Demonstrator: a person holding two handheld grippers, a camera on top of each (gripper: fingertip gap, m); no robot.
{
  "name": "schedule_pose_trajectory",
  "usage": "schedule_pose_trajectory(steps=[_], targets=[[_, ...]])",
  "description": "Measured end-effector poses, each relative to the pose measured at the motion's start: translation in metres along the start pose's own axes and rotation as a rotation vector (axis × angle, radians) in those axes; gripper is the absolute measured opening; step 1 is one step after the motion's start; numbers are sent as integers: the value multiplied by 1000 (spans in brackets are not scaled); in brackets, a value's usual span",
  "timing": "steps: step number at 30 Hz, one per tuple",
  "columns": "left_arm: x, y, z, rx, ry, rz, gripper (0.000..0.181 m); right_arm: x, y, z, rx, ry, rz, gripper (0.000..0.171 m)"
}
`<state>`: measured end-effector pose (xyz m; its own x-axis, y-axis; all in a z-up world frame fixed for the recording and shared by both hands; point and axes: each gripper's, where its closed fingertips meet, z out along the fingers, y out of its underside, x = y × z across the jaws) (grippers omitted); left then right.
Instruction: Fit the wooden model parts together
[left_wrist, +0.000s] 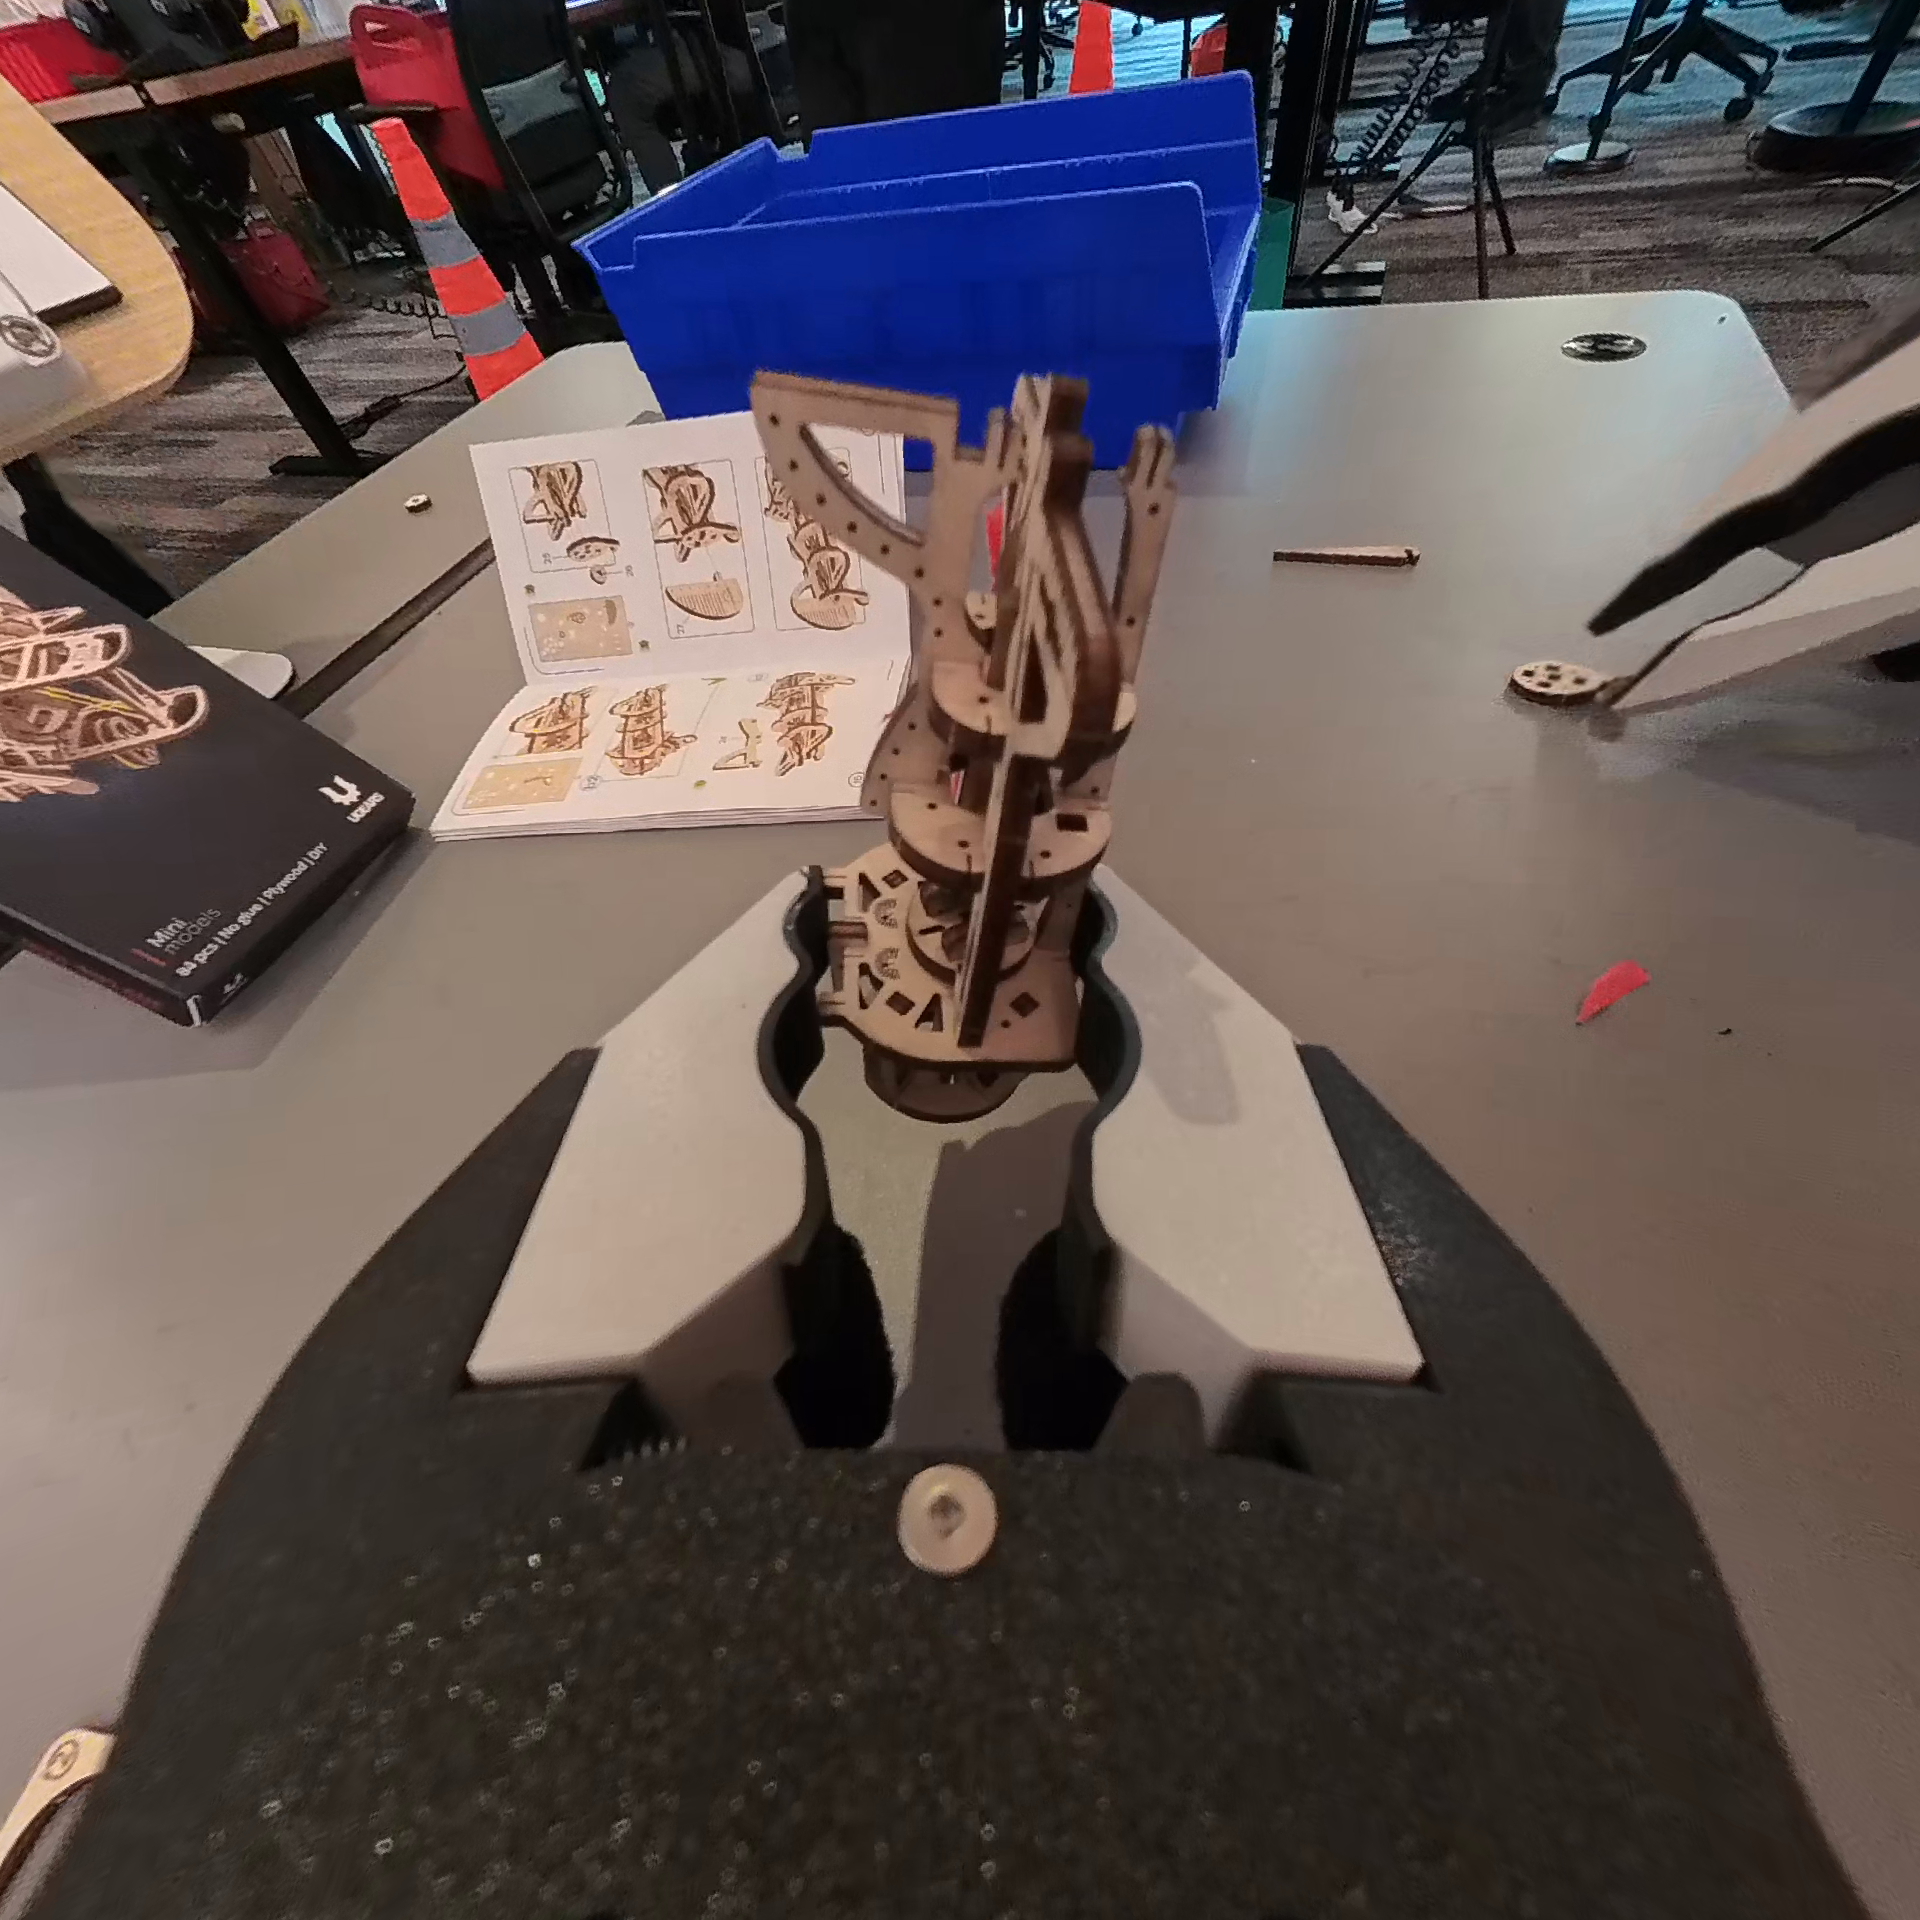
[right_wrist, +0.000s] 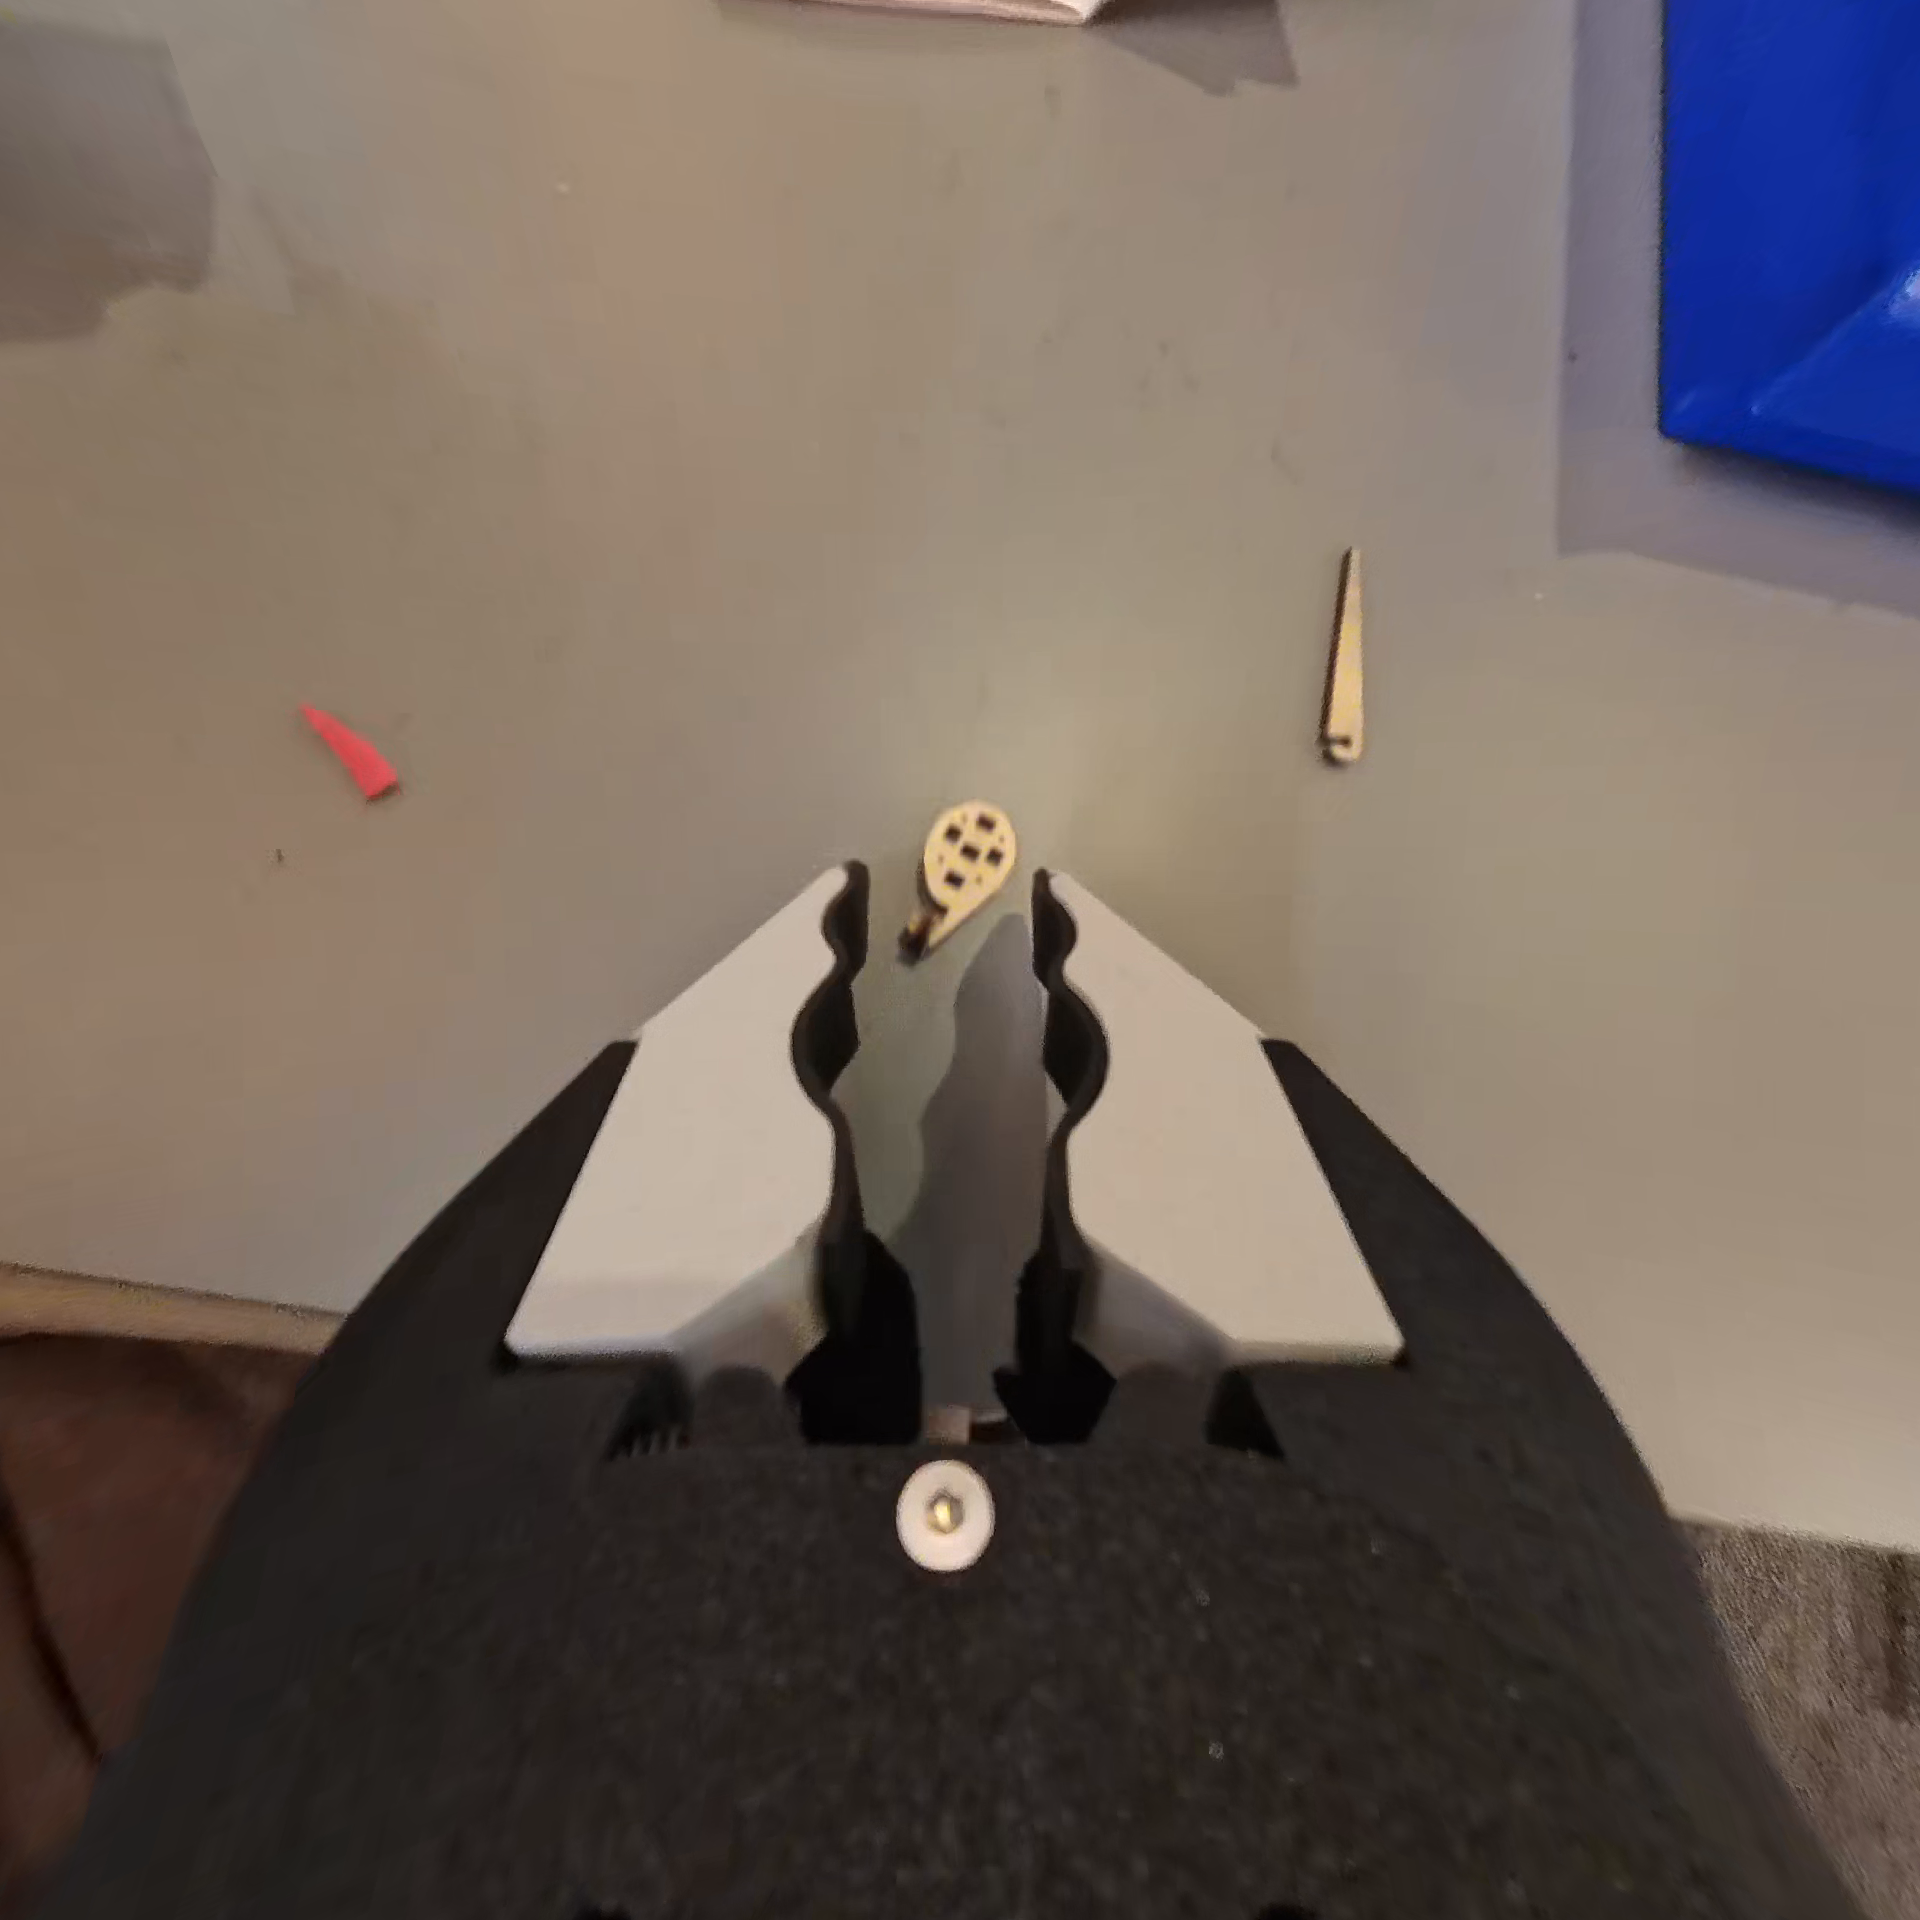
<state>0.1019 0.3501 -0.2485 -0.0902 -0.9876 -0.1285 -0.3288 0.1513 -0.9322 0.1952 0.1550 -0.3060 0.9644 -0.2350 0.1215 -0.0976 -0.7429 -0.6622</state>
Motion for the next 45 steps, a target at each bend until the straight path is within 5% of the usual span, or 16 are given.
schedule_pose_trajectory(steps=[1,18,33,45], targets=[[0,0,0,-1,0,1,44,-1,5,-3,-4,8,12,30],[8,-4,-1,16,17,42,44,-3,-2,5,30,-54,160,8],[5,0,1,-7,26,-4,44,-84,-153,-53,348,-226,-41,8],[7,3,3,-37,1,41,44,-132,-197,-32,298,-264,-119,7]])
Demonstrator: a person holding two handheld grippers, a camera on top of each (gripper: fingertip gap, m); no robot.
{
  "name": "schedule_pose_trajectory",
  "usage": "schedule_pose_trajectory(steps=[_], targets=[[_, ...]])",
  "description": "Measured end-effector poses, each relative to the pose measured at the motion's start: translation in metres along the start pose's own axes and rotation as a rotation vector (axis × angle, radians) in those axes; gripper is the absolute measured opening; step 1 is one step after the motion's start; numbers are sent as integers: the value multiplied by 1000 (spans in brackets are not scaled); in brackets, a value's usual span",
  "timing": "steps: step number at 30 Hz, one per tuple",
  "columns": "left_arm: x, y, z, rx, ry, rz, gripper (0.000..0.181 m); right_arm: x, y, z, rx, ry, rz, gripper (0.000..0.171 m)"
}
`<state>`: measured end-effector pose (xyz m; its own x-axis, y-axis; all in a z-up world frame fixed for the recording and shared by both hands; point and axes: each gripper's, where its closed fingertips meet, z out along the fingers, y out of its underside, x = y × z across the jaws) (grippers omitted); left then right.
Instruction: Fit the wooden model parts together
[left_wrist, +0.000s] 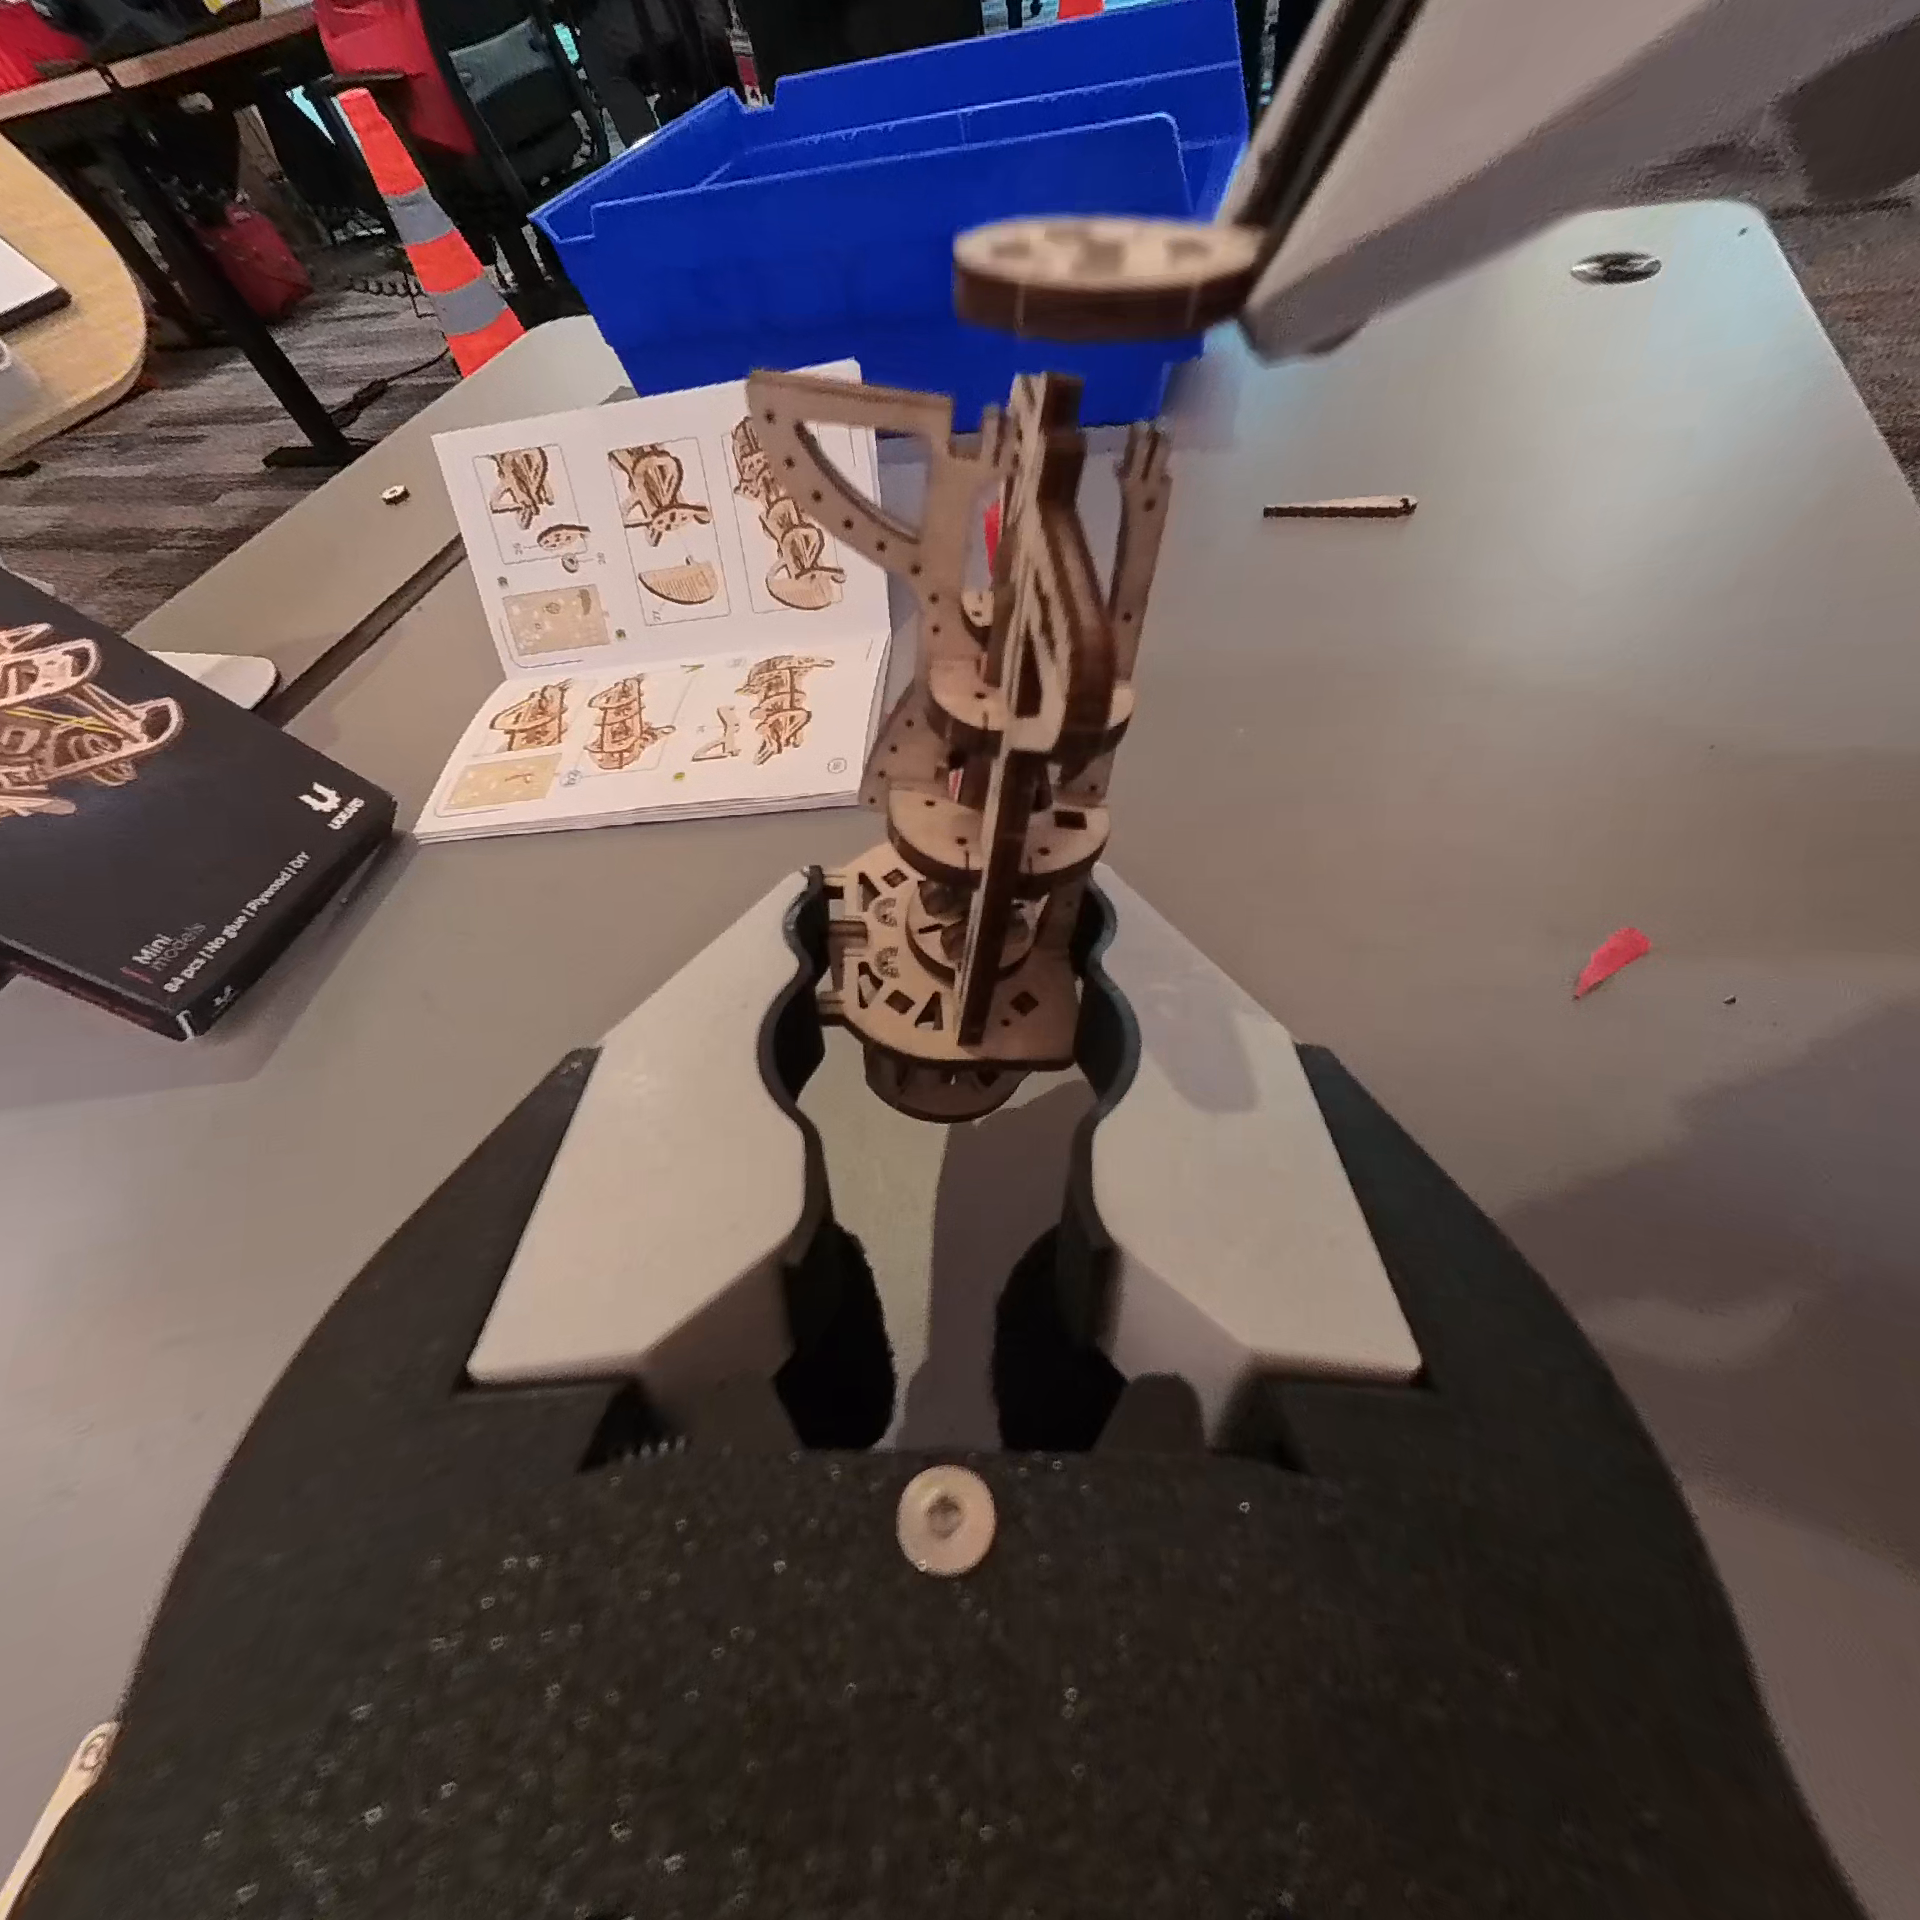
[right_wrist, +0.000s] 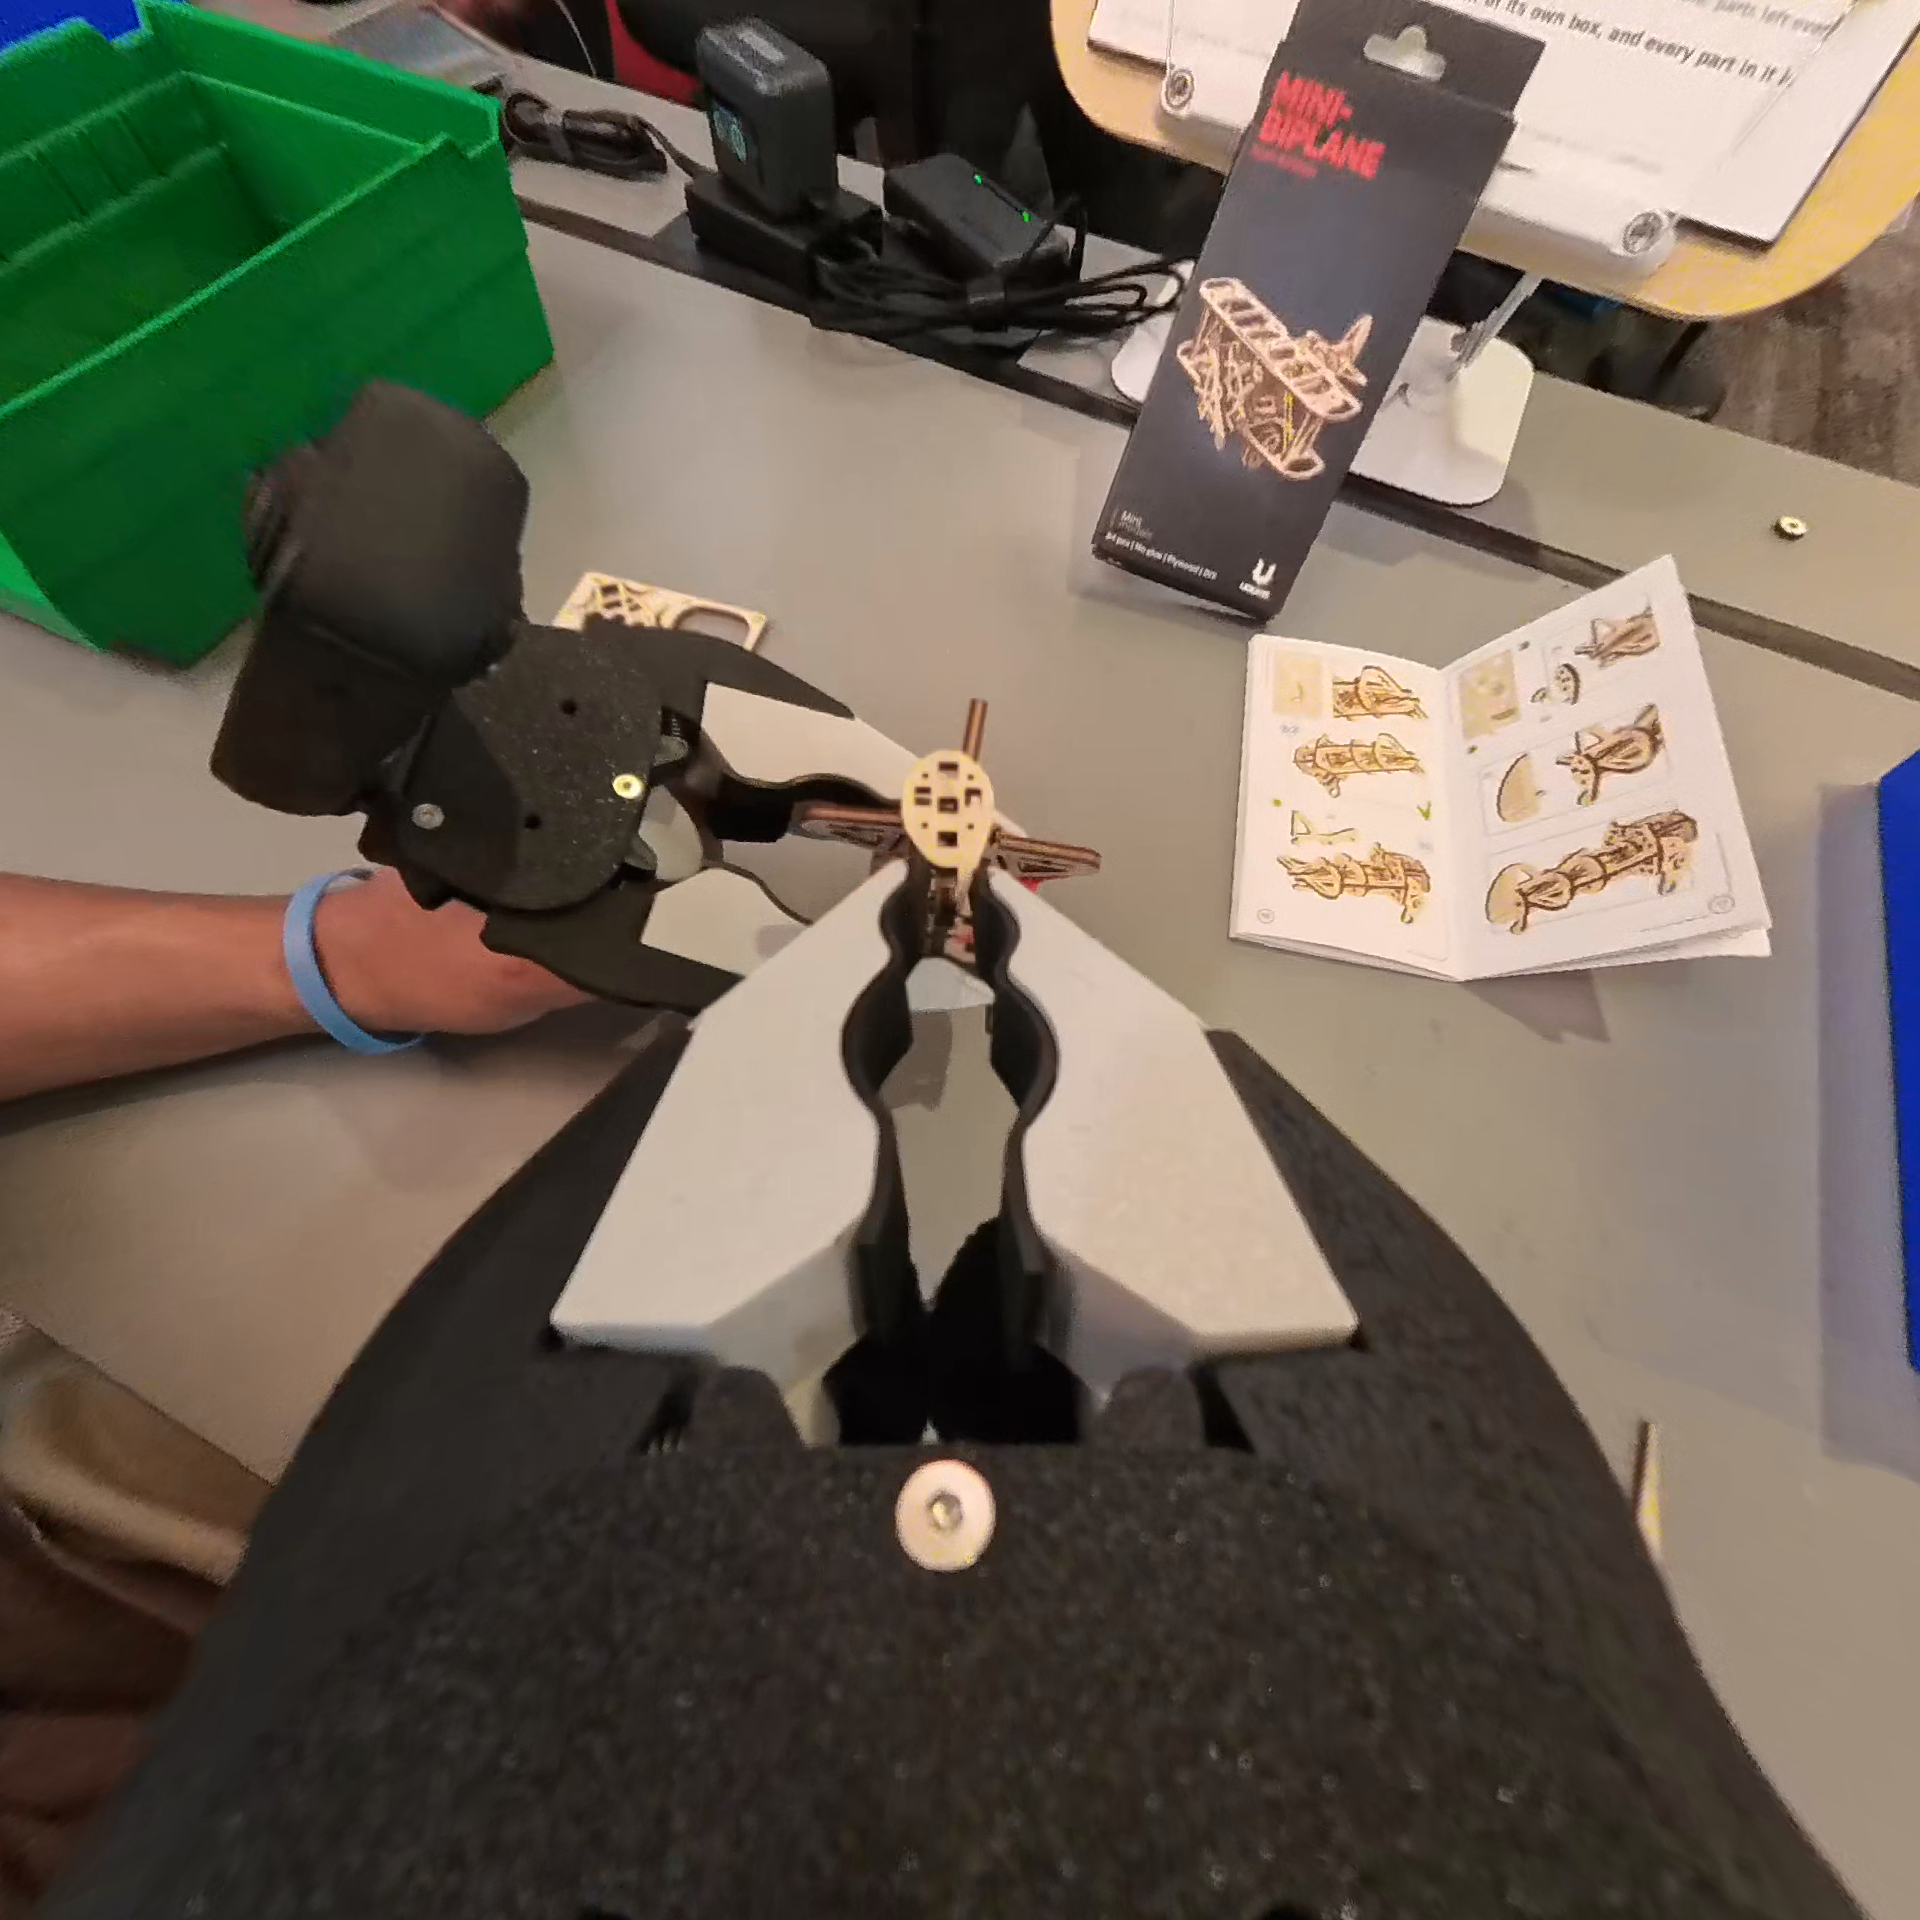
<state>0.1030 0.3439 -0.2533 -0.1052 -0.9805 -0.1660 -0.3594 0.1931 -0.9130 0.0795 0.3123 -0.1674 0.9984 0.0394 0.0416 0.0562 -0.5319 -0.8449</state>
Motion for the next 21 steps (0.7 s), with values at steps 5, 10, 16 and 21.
schedule_pose_trajectory(steps=[5,10,16,21], targets=[[-2,1,0,-8,-10,-2,44,-1,5,6,-43,4,19,7],[-6,3,0,-22,-53,19,44,1,7,7,-62,-32,108,8],[-11,8,1,-64,-115,64,44,2,13,8,-95,-40,126,7],[-10,7,1,-70,-131,92,43,7,18,11,-128,-31,134,6]])
